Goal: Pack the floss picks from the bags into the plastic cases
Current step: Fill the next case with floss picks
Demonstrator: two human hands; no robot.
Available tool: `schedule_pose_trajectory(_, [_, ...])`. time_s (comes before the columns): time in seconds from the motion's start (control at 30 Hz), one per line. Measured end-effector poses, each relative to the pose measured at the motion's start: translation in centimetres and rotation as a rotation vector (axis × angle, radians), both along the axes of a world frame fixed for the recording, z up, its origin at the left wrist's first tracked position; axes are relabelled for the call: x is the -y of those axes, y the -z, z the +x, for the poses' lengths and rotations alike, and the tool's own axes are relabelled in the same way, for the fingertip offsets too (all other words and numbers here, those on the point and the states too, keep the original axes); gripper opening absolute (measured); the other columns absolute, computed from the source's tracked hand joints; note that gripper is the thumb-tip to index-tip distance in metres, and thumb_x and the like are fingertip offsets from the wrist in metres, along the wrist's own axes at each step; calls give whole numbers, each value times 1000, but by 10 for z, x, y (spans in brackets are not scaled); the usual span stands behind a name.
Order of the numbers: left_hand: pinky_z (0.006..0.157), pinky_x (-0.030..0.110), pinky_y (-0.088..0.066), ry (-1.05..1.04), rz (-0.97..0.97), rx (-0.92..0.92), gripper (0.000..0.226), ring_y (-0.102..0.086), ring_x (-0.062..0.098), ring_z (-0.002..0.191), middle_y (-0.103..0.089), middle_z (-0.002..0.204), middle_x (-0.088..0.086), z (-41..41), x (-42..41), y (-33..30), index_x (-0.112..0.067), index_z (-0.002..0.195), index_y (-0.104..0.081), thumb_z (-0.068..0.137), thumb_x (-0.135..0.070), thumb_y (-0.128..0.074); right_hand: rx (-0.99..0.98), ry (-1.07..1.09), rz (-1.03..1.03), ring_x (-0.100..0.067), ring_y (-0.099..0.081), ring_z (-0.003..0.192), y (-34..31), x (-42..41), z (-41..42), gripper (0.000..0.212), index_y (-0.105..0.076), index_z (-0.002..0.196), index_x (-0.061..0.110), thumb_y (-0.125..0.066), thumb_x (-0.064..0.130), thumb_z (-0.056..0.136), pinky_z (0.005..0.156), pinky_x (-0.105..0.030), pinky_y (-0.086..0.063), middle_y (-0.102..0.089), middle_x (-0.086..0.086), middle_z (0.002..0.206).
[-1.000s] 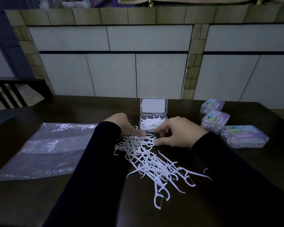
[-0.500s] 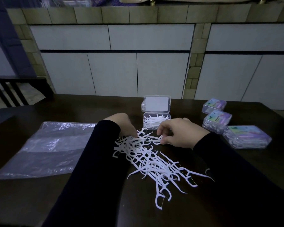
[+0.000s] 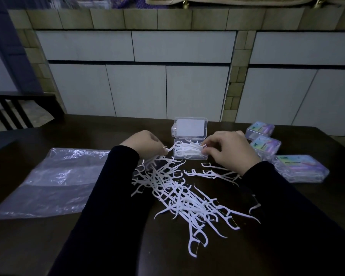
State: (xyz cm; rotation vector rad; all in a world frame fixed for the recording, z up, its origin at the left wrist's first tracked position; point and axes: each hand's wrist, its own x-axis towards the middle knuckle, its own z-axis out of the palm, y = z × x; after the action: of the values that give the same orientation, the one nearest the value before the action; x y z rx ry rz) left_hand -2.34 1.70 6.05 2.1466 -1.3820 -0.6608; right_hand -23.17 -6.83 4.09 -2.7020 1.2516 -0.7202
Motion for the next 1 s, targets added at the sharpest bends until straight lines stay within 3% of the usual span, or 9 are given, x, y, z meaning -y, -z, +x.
schedule_pose_trajectory(0.13, [49,23,-47,-52,-160,-71,17,-60,19,69,-71,80,8,-9,5,3,-12,82,-70,87,-27,-65,48,69,-126,-12,-54,101,4,4,1,18,-69,106,34,-59,40,93,87,-34,-24,-64,12,102])
schedule_pose_trajectory(0.27, [63,24,-40,-108,-363,-63,18,-53,13,65,-62,73,-4,-14,16,12,-18,74,-62,90,-26,-60,44,121,-209,-15,-53,102,6,10,11,19,-69,107,34,-55,39,95,82,-35,-22,-66,10,105])
schedule_pose_trajectory(0.37, [60,25,-36,-130,-484,-26,19,-50,6,64,-57,70,-11,-21,23,18,-24,73,-56,92,-26,-57,-5,115,-223,-13,-51,98,13,13,21,22,-67,112,34,-55,40,94,78,-34,-17,-67,12,107])
schedule_pose_trajectory(0.5, [57,15,-32,-125,-600,-30,13,-49,1,65,-55,73,-13,-34,27,21,-25,82,-56,95,-25,-55,25,118,-174,-11,-49,96,23,13,28,30,-62,120,36,-59,44,91,85,-35,-21,-68,14,104])
schedule_pose_trajectory(0.73, [68,26,-46,-98,-732,49,9,-55,9,78,-55,85,-10,-44,36,34,-23,88,-56,96,-27,-53,135,149,-130,-10,-52,99,28,22,14,26,-66,102,33,-57,53,88,86,-35,-26,-63,14,103])
schedule_pose_trajectory(0.87, [67,24,-45,-93,-807,8,10,-58,12,78,-54,83,-11,-46,40,38,-24,86,-55,95,-26,-54,104,144,-29,-12,-51,110,30,28,8,48,-57,120,36,-51,67,84,93,-38,-31,-58,12,113])
schedule_pose_trajectory(1.0, [69,27,-49,-68,-804,-72,8,-58,10,78,-57,84,-9,-47,42,42,-24,87,-58,95,-26,-56,-35,142,133,-20,-41,121,34,27,4,80,-36,143,40,-53,77,74,95,-36,-30,-52,9,134])
